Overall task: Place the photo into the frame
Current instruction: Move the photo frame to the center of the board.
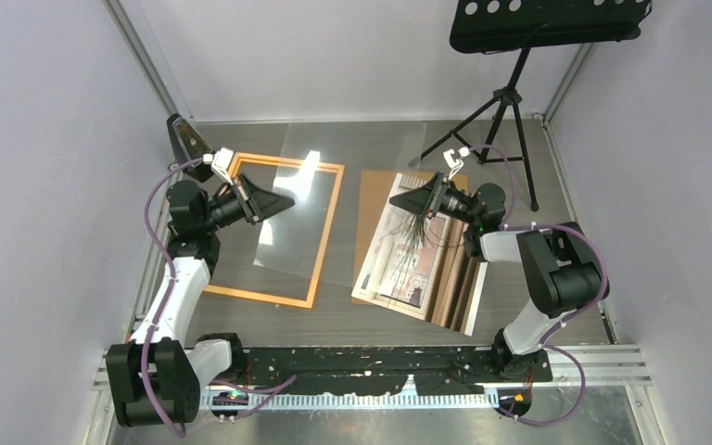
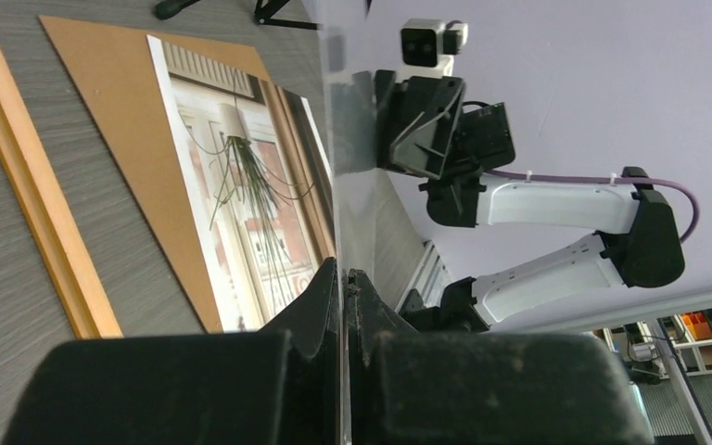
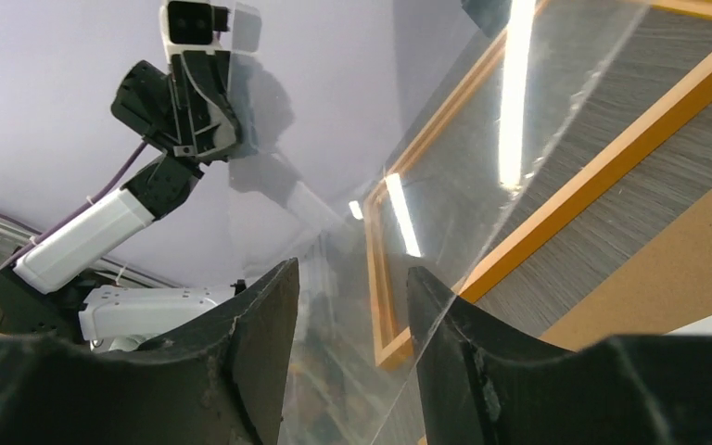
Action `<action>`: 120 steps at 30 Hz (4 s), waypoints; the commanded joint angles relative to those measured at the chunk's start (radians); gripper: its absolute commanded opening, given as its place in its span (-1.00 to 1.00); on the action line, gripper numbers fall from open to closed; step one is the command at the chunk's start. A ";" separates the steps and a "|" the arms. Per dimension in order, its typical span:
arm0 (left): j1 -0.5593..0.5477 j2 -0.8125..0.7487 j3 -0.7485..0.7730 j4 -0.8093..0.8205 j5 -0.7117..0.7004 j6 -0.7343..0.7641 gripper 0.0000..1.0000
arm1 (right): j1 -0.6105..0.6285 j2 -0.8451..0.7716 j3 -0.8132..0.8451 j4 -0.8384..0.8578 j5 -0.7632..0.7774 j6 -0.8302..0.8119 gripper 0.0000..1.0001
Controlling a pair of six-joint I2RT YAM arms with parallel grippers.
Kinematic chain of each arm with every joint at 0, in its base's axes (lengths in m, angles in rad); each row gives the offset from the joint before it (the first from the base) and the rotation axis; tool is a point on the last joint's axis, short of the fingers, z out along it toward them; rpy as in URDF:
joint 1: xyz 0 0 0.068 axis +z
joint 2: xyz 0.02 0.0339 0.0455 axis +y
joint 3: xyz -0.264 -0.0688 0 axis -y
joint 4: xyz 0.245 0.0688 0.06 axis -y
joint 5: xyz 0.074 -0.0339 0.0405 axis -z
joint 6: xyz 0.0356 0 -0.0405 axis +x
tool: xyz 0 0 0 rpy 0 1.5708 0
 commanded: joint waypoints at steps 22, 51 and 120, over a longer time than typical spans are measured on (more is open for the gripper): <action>-0.004 0.045 0.021 -0.045 -0.056 0.106 -1.00 | -0.001 -0.087 0.010 0.137 -0.035 0.085 -0.37; 0.010 -0.042 0.105 -0.386 -0.168 0.359 0.44 | 0.012 -0.217 0.023 -0.143 -0.006 -0.046 -0.89; 0.529 0.561 0.357 -1.221 -0.678 1.209 0.74 | 0.348 0.114 0.416 -0.320 0.263 0.073 -0.89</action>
